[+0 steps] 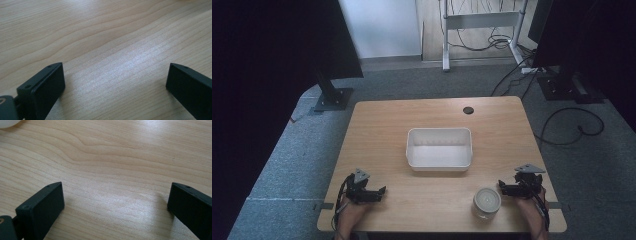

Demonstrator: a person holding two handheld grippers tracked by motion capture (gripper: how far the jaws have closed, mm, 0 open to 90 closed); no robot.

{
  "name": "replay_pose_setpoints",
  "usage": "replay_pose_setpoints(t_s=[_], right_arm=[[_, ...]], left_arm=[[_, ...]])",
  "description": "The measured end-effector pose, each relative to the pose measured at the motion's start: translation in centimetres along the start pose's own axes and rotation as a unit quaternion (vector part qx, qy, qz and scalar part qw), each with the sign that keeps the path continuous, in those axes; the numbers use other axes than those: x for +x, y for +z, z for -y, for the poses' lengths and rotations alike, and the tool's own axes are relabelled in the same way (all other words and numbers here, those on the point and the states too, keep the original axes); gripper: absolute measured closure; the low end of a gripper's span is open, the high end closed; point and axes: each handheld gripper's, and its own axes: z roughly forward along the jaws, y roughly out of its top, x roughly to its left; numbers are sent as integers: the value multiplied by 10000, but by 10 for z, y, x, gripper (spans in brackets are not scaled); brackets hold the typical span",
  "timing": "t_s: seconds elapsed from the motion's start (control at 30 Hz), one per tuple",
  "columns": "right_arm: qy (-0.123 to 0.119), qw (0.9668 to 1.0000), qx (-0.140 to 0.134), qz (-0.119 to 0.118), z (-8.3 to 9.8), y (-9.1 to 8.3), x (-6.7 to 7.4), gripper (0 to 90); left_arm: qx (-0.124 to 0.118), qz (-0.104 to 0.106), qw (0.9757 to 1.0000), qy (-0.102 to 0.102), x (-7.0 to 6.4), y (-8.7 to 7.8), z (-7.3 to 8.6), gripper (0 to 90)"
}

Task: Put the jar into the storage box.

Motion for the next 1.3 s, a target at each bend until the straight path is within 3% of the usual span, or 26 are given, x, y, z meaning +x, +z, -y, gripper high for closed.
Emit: replay_pose_setpoints(t_s=[0.77, 1.3], right_arm=[[0, 10000, -15, -18, 0, 0, 0, 11], [1, 10000, -15, -17, 0, 0, 0, 11]], left_arm=[[-57, 118, 9998, 125, -1, 0, -1, 52], [-242, 336, 9988, 247, -9, -20, -5, 74]])
